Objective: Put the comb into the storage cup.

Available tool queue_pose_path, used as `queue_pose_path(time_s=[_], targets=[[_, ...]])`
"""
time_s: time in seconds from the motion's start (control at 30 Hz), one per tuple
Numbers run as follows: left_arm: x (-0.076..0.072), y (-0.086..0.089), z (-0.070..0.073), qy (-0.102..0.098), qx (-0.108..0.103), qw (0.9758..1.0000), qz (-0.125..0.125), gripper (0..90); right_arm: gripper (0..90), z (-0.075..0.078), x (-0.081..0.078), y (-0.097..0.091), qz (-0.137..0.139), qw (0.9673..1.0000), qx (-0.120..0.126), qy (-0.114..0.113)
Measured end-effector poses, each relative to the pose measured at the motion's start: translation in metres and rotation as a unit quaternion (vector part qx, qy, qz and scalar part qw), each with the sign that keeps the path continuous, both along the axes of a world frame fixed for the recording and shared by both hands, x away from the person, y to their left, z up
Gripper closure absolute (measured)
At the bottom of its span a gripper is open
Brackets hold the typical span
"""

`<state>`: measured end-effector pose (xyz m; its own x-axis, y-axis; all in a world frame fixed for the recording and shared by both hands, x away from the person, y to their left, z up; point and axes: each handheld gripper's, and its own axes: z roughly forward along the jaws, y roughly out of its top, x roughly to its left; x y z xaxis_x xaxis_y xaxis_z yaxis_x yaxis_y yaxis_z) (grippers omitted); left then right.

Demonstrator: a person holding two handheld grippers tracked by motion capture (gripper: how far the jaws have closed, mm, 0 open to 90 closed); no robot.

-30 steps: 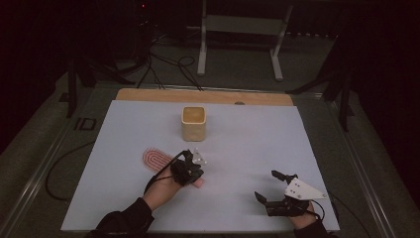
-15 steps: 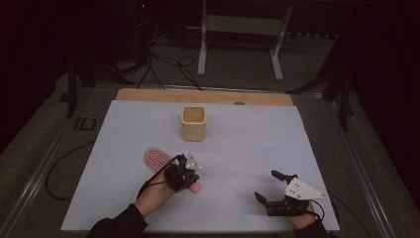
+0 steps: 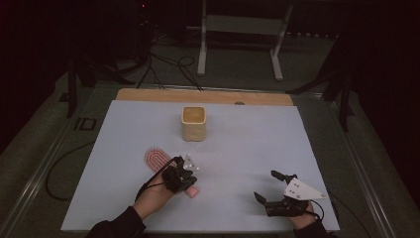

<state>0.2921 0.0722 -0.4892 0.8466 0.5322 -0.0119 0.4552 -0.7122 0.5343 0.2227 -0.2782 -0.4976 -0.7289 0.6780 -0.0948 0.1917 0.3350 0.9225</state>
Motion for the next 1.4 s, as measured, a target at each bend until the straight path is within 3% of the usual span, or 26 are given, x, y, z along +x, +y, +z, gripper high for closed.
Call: queue_pose_path(time_s=[0.33, 0.87, 1.4], targets=[[-0.010, 0.010, -0.003, 0.017, 0.012, 0.9998, -0.003, 90.0, 8.5, 0.001, 0.000, -0.001, 0.000, 1.0000, 0.002, -0.002], [-0.034, 0.067, -0.004, 0.047, 0.029, 0.9980, 0.029, 90.0, 8.5, 0.000, 0.000, 0.000, -0.001, 1.0000, 0.001, 0.000], [-0.039, 0.111, 0.000, 0.059, 0.046, 0.9952, 0.064, 90.0, 8.5, -0.001, 0.001, 0.000, 0.000, 1.0000, 0.001, 0.002]])
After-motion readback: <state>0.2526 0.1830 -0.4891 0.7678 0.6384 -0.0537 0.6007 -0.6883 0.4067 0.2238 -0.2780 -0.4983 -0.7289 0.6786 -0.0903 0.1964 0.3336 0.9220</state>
